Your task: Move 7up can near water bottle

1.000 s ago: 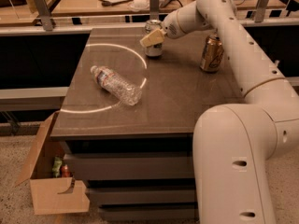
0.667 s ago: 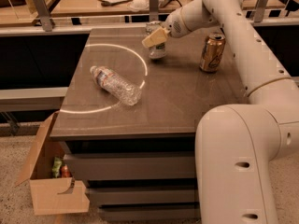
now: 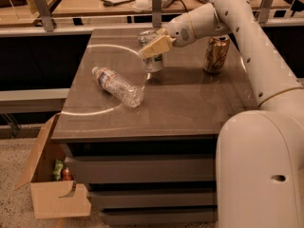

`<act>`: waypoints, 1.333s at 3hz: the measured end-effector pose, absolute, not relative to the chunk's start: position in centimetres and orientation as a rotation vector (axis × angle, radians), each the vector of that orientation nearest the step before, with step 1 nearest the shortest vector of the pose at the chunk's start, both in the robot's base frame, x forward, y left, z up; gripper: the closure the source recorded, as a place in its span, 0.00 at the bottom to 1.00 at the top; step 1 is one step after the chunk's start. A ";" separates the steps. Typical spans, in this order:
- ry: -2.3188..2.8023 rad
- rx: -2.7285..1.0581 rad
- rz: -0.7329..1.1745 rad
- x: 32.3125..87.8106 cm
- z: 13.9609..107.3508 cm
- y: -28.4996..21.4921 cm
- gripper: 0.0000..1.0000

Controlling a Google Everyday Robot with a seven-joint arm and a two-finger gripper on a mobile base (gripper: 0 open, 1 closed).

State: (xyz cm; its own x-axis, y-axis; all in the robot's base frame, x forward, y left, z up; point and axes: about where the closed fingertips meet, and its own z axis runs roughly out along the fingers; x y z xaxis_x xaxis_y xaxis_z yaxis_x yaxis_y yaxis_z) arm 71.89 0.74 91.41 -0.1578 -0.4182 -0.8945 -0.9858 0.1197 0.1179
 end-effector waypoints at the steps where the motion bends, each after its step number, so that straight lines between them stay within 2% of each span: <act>1: 1.502 -1.461 1.102 69.1 91.7 2.7 1.00; 2: 1.369 -1.543 1.063 68.0 92.2 3.6 1.00; 4: 1.364 -1.634 0.842 66.6 91.7 3.3 1.00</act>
Offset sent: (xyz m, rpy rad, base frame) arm -0.0520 0.0318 0.0113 0.1495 -0.2119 0.2796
